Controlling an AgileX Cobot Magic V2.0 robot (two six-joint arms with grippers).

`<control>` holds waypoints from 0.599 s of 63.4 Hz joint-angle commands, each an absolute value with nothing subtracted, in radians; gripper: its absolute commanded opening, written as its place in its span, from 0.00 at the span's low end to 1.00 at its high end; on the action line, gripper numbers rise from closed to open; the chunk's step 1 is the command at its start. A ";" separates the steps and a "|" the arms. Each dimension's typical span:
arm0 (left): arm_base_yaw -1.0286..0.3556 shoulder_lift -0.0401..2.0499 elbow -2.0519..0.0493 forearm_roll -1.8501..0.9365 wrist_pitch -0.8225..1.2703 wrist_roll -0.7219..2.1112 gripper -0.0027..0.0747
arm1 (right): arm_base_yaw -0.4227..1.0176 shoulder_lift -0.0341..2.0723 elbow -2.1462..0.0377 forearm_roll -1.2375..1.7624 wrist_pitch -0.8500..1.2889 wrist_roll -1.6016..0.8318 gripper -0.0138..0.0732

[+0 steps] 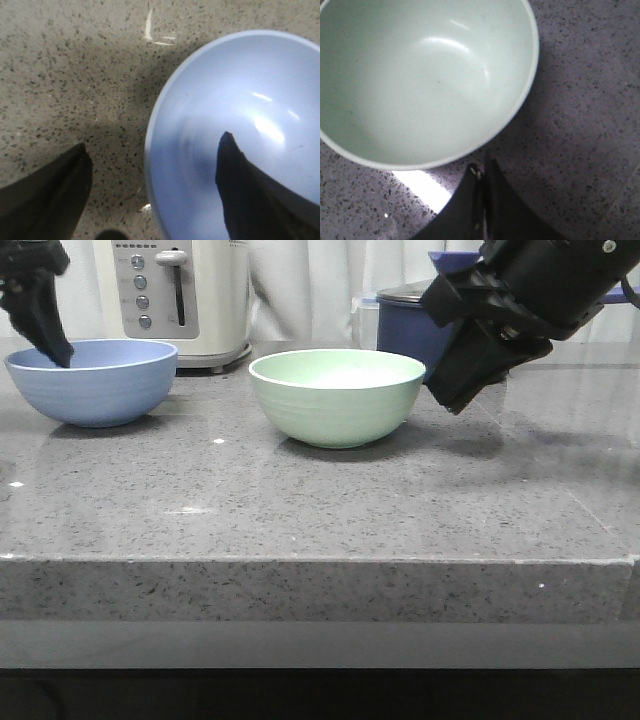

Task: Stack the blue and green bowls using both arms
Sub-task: 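Lower the left gripper into the light blue bowl and grasp its rim, then lift the blue bowl with the left gripper and carry it over the green bowl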

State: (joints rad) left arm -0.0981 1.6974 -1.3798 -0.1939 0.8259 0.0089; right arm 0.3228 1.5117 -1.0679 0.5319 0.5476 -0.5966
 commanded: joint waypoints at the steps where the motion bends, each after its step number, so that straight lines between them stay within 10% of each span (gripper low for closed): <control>1: -0.097 1.669 -1.415 -0.227 0.768 0.000 0.70 | 0.323 1.476 -1.091 0.558 0.510 -0.607 0.09; 38: -0.097 1.676 -1.415 -0.227 0.706 0.000 0.10 | 0.323 1.476 -1.091 0.558 0.510 -0.607 0.09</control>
